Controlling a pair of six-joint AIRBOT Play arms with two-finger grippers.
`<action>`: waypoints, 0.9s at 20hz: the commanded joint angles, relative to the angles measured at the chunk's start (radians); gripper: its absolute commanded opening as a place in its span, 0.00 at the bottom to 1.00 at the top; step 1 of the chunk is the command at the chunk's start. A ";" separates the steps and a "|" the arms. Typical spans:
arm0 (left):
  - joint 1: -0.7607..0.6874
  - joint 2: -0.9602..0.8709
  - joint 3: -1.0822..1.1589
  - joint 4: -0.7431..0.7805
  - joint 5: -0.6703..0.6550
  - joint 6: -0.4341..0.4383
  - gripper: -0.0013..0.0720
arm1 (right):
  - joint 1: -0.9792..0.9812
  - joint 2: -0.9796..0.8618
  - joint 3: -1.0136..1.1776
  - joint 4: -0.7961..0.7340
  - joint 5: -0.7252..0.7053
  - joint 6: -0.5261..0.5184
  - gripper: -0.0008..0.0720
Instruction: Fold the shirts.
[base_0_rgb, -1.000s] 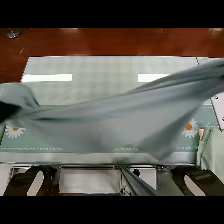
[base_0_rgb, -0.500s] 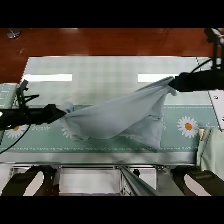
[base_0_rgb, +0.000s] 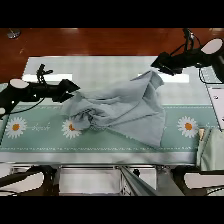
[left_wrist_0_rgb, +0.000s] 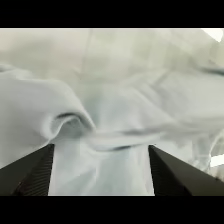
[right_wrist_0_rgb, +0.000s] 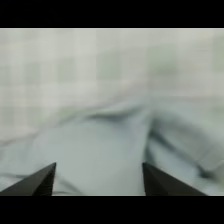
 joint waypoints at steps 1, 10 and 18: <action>0.063 -0.090 0.168 0.150 -0.261 0.005 0.98 | -0.070 -0.066 0.124 0.062 0.206 -0.022 0.87; 0.291 0.065 -0.269 0.071 -0.342 0.210 0.98 | -0.508 0.363 -0.578 -0.092 0.225 -0.103 0.86; 0.100 0.056 -0.399 -0.118 -0.093 0.364 0.98 | -0.518 0.547 -0.949 0.174 0.170 -0.300 0.86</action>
